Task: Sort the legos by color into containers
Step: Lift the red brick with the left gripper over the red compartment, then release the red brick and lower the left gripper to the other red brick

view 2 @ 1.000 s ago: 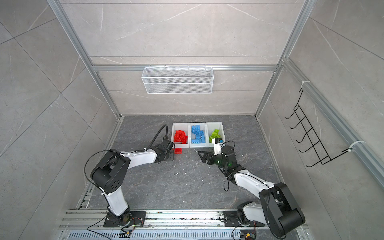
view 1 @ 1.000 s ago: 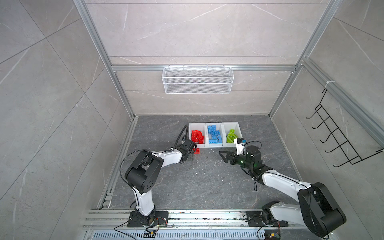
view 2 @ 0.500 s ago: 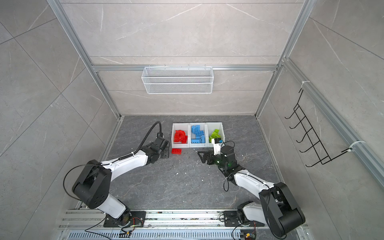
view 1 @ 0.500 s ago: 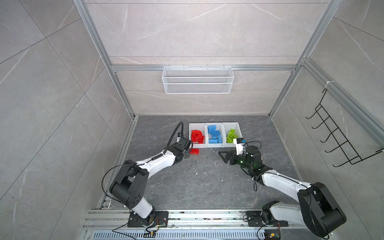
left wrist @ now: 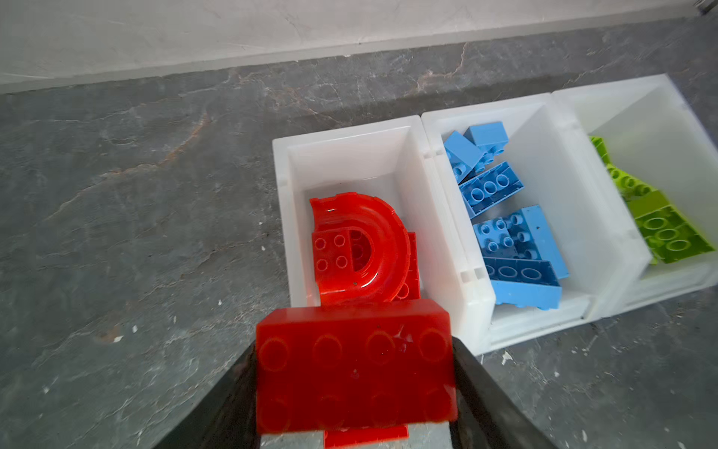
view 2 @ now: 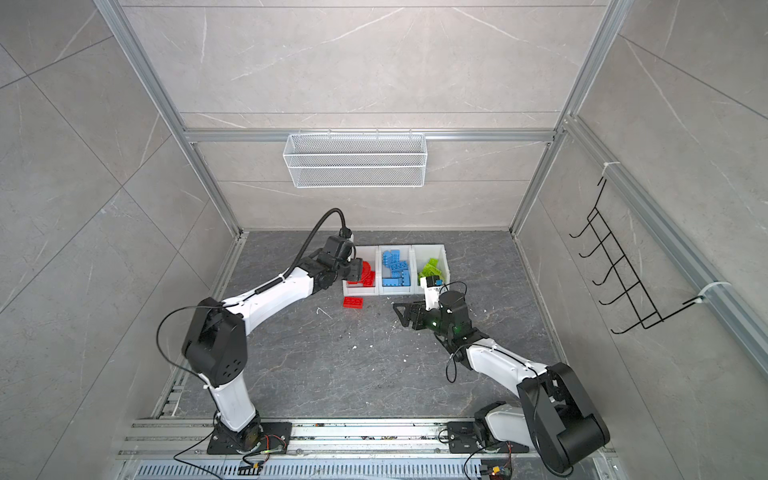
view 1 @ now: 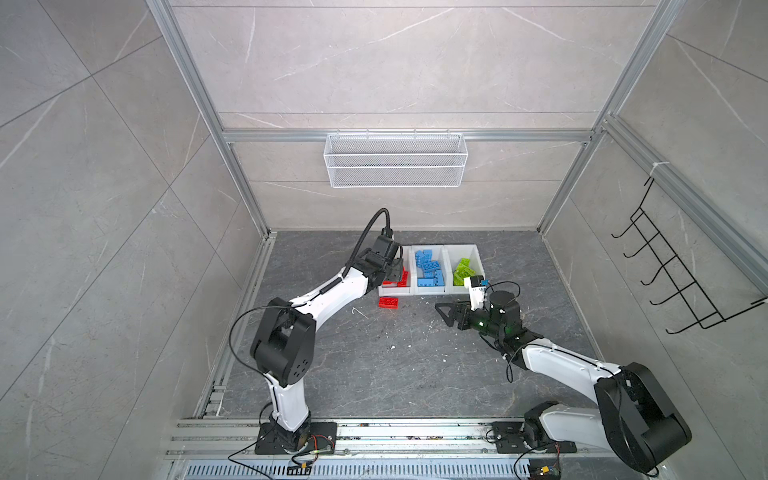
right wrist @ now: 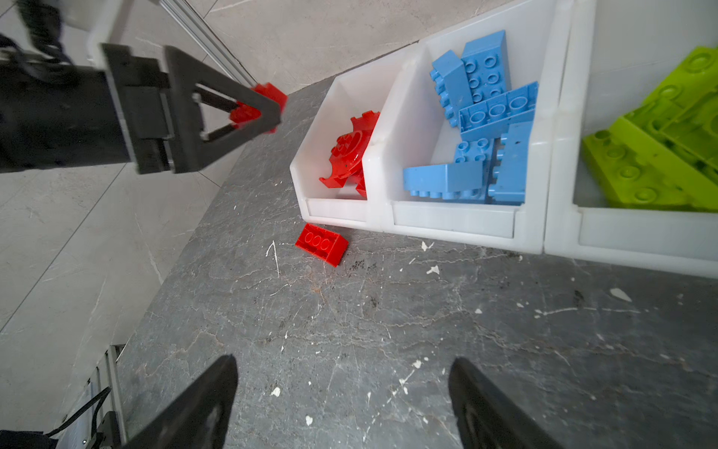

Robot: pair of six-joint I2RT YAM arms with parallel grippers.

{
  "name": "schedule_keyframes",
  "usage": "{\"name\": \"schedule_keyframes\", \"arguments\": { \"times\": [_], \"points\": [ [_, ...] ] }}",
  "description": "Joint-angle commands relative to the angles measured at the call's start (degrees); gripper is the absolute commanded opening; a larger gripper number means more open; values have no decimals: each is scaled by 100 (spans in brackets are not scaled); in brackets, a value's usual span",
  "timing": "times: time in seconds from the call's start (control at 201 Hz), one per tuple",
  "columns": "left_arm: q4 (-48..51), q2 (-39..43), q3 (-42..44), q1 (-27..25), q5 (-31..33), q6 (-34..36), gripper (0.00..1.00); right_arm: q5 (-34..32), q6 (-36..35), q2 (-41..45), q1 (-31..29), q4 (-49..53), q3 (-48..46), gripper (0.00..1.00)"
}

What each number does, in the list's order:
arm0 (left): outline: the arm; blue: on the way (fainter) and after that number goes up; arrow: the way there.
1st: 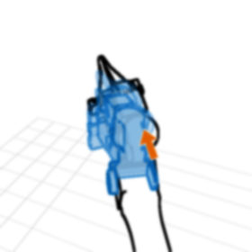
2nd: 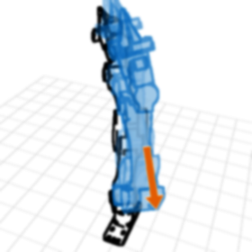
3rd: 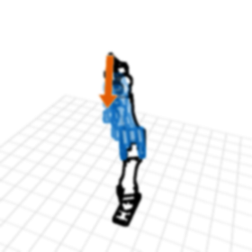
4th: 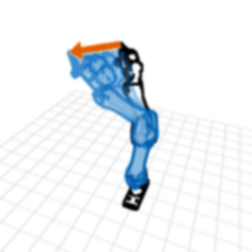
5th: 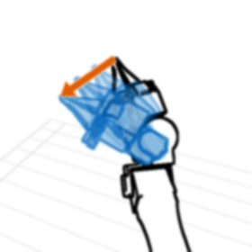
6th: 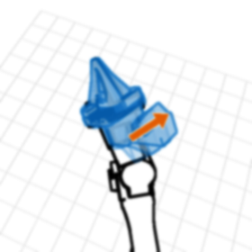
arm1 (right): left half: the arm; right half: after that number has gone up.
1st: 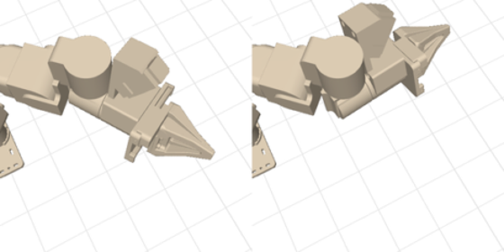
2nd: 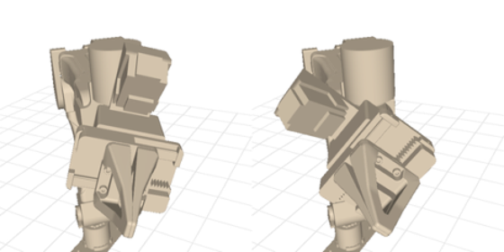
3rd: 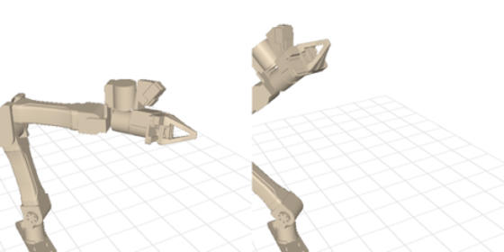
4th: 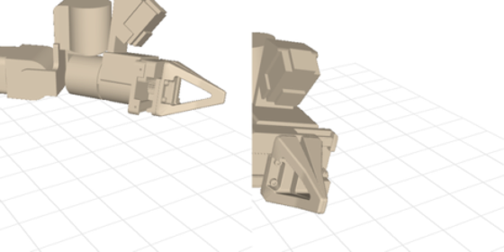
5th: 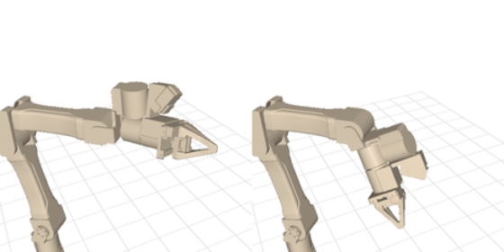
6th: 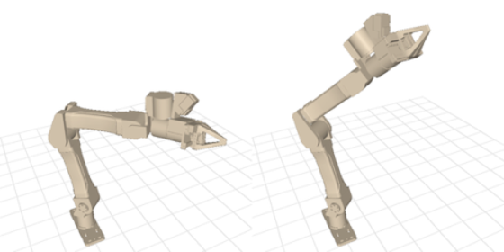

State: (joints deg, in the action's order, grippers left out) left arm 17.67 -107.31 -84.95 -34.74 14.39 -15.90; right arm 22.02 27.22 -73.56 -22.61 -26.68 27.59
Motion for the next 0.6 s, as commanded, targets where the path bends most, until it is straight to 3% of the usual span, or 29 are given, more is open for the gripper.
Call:
{"name": "schedule_keyframes", "arguments": {
  "times": [0.0,0.114,0.234,0.333,0.443,0.592],
  "points": [
    [49,-508,-554,11,-187,276,55,-88,-147,25,-37,124,151,87],
    [245,-973,-1106,11,-209,305,57,-119,-167,51,-42,145,153,87],
    [365,-1109,-1331,11,-127,307,79,-160,-200,70,-50,185,161,88],
    [346,-909,-1250,7,-9,345,83,-154,-209,61,-59,207,170,88],
    [331,-479,-877,-18,164,334,86,-155,-209,60,-74,207,183,88],
    [60,328,320,-250,367,114,87,-172,-218,43,-85,222,194,88]
  ]
}}
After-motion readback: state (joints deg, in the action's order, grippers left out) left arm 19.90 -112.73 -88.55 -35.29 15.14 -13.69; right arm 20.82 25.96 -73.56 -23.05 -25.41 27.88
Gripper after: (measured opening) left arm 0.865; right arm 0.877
